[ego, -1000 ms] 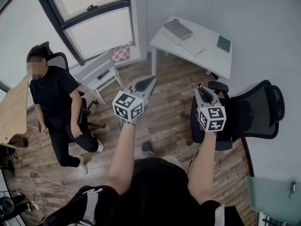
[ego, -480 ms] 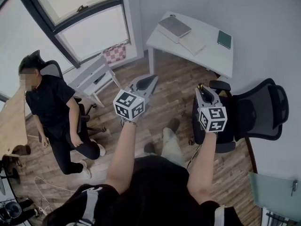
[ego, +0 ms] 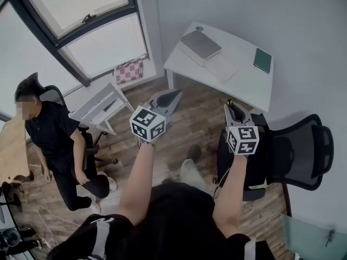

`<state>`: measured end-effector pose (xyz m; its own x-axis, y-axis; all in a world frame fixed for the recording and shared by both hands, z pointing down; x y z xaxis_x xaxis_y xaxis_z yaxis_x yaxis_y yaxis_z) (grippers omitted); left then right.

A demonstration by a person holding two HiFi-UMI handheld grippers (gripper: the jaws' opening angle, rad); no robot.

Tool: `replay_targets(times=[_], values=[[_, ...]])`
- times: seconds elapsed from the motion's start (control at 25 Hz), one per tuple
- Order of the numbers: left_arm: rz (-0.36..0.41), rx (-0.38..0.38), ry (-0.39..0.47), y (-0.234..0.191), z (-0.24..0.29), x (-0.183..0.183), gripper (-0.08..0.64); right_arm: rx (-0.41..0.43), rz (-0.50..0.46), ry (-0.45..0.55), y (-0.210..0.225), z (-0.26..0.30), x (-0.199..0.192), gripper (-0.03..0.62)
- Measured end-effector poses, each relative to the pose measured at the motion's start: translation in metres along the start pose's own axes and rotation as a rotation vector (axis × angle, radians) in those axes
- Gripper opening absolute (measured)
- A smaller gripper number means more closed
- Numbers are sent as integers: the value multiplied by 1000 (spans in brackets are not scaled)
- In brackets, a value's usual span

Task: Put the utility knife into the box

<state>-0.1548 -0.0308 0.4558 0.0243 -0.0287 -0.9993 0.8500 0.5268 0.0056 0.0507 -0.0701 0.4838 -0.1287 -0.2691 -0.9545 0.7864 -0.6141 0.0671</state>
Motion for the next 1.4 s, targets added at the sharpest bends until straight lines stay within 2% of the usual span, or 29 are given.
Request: replay_targets(times=[0.24,0.64,1.08,1.4], values=[[4,6,-17,-36,70,9,26,26,13,-13,52,60,24,72],[19,37,-30,-69,167,15,26,65,22,-5,135,134,57,72],[-22,78,-37,-80,210,4,26,96,15,-43,170,169,54,72],[-42,75,-33,-92,232,-7,25,92,17,-66,186,188,52,72]])
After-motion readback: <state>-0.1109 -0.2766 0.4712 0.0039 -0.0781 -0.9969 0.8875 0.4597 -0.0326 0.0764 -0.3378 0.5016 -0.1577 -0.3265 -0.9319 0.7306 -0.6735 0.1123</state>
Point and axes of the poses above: the fingertips, and each gripper's own axes: z forward along the fingers, y to its right, x out of its top, the point moved 3 cm from there along -z, backward along the fingers, and after that the axes turned 9 degrees about z, right-handed, at the moved point
